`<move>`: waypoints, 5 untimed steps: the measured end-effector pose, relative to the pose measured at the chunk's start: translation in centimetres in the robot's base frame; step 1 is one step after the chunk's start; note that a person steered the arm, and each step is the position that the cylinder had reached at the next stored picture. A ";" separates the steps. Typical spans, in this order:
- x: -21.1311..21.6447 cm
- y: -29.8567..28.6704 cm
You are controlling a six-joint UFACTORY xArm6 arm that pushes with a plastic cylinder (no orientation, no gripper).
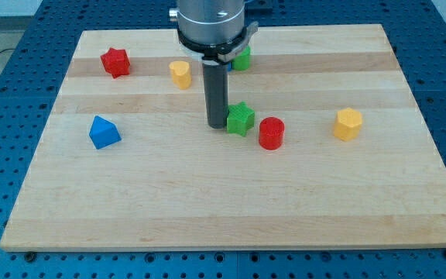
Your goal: Move the green star into the green circle
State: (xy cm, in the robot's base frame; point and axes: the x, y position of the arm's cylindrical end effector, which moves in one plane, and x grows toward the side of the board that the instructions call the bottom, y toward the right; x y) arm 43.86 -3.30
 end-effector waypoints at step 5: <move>-0.2 -1.6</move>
State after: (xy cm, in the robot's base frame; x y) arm 43.64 -4.95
